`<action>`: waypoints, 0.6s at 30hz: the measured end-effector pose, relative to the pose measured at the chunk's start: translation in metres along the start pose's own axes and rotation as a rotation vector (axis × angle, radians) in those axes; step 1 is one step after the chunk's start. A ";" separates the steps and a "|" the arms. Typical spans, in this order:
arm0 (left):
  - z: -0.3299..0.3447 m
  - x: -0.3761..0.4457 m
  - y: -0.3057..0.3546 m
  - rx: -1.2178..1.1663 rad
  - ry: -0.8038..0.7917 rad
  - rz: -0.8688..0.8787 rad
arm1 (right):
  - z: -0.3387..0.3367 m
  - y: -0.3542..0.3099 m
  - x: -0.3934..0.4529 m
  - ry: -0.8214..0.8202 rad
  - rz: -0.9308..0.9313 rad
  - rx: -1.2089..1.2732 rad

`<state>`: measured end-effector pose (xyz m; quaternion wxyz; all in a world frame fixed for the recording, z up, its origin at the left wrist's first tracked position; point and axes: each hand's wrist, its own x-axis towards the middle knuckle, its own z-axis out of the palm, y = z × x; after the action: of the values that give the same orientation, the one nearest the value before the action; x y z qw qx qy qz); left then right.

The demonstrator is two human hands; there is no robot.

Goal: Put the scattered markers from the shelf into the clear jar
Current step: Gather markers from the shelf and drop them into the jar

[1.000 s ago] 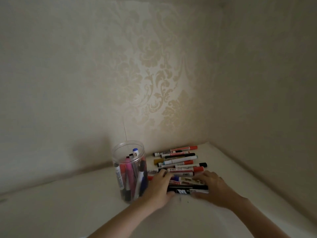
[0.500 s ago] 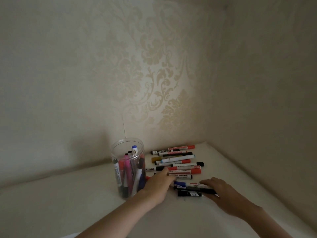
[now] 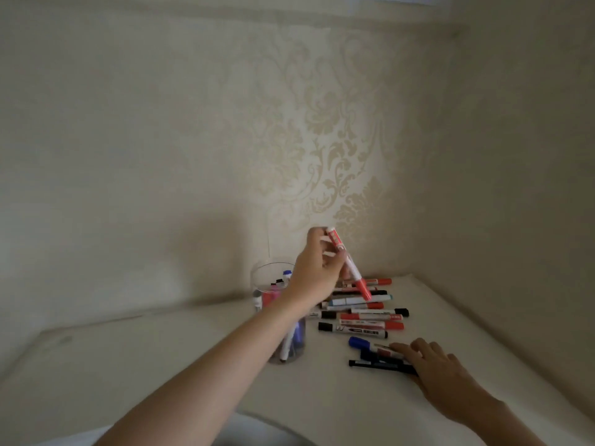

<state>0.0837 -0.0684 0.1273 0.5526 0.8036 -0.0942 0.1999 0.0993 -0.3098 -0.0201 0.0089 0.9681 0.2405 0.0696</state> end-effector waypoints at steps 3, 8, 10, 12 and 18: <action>-0.055 0.008 0.023 -0.067 0.166 0.103 | 0.000 -0.017 0.003 -0.030 0.036 -0.102; -0.122 0.006 0.012 0.305 0.278 0.112 | -0.010 -0.027 0.003 -0.109 0.057 0.001; -0.126 -0.001 0.000 0.433 0.201 0.070 | -0.019 -0.030 0.002 -0.143 0.081 0.172; -0.124 -0.005 -0.011 0.498 0.135 0.027 | -0.028 -0.028 0.003 -0.138 0.105 0.366; -0.119 -0.003 -0.023 0.573 0.034 -0.044 | -0.083 -0.026 0.011 -0.021 0.237 1.010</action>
<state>0.0640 0.0498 0.1434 0.3089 0.9254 -0.0073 0.2196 0.0853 -0.2829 0.0627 -0.4649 0.8730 0.1327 -0.0642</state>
